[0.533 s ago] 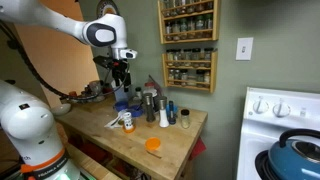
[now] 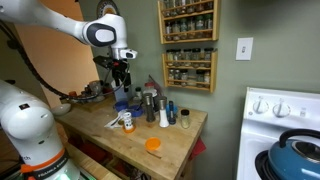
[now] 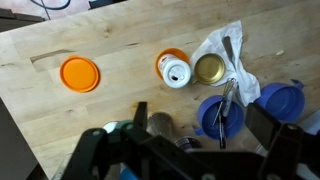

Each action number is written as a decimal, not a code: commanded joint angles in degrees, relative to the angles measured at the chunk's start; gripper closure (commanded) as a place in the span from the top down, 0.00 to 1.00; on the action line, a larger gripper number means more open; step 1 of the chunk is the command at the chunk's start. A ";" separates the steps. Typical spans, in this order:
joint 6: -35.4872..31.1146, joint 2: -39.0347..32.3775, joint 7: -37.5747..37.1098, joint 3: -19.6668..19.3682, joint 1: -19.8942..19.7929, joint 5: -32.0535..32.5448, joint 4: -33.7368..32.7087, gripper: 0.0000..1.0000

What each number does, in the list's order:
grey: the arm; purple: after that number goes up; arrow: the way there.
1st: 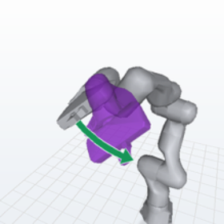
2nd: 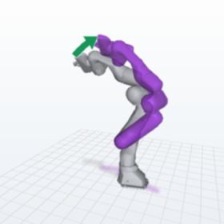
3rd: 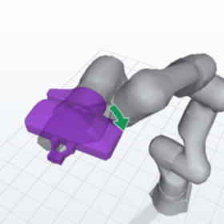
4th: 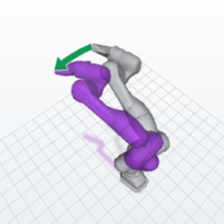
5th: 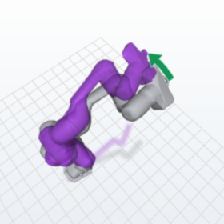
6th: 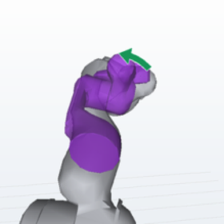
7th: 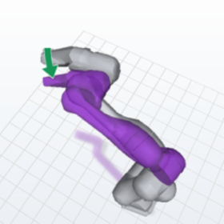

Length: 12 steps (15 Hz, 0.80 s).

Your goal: Pick up the white bowl and put it on the right side of the table

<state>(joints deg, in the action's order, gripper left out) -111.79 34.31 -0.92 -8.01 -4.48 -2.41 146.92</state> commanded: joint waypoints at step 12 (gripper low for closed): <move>-8.15 -10.69 1.38 14.36 15.15 -10.46 -6.87 1.00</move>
<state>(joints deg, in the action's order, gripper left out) -120.08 23.49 0.35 6.07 11.12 -12.71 140.03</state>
